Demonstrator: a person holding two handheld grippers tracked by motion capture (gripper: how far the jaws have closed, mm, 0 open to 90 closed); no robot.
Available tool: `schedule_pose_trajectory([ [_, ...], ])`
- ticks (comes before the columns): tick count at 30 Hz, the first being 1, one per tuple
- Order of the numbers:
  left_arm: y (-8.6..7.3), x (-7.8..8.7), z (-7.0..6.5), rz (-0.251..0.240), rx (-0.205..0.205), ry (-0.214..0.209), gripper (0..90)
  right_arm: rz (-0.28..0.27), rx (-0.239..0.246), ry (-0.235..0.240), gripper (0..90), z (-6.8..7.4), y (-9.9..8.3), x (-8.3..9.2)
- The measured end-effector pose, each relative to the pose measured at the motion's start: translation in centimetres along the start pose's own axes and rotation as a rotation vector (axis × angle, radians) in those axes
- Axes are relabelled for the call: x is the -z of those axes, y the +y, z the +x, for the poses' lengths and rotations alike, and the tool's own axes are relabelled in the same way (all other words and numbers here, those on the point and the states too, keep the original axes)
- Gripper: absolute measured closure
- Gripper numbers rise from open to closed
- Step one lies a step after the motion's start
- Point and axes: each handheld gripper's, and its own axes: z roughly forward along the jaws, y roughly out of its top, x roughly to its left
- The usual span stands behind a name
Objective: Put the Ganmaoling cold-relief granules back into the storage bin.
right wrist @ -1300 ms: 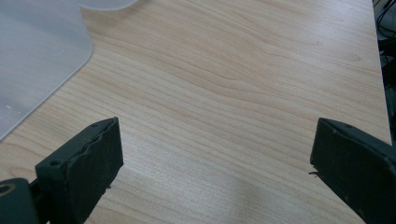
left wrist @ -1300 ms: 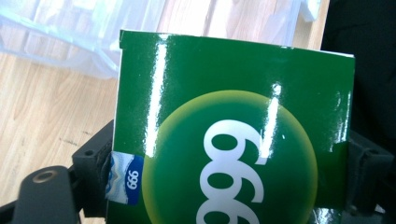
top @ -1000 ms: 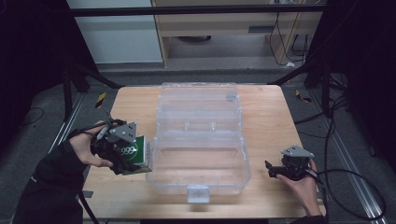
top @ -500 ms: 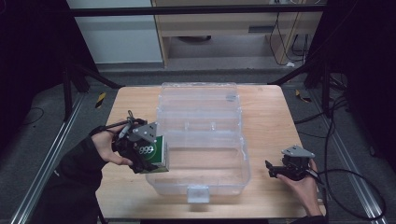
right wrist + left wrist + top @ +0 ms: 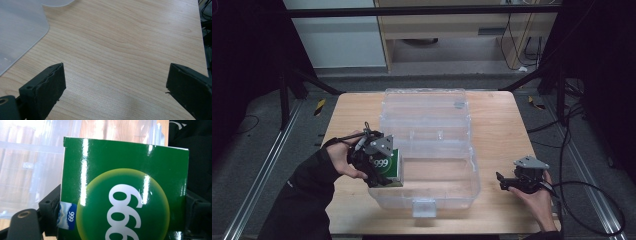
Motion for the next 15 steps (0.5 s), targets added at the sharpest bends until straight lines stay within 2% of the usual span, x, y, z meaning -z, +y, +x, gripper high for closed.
schedule_pose_trajectory([
  [6,-0.2,-1.0,0.1,0.020,0.000,-0.003,13.5,0.001,0.003,0.001,2.8,0.0,0.0,0.0],
  [7,-0.2,-1.2,0.1,0.014,0.011,-0.010,13.5,0.001,0.004,0.001,2.8,0.0,0.0,0.0],
  [9,-0.3,-1.5,0.1,0.006,0.006,-0.014,13.5,0.001,0.004,0.001,2.8,0.0,0.0,0.0],
  [15,-0.5,-2.5,0.2,0.028,0.009,-0.013,13.5,0.002,0.008,0.002,2.9,0.0,0.0,0.0],
])
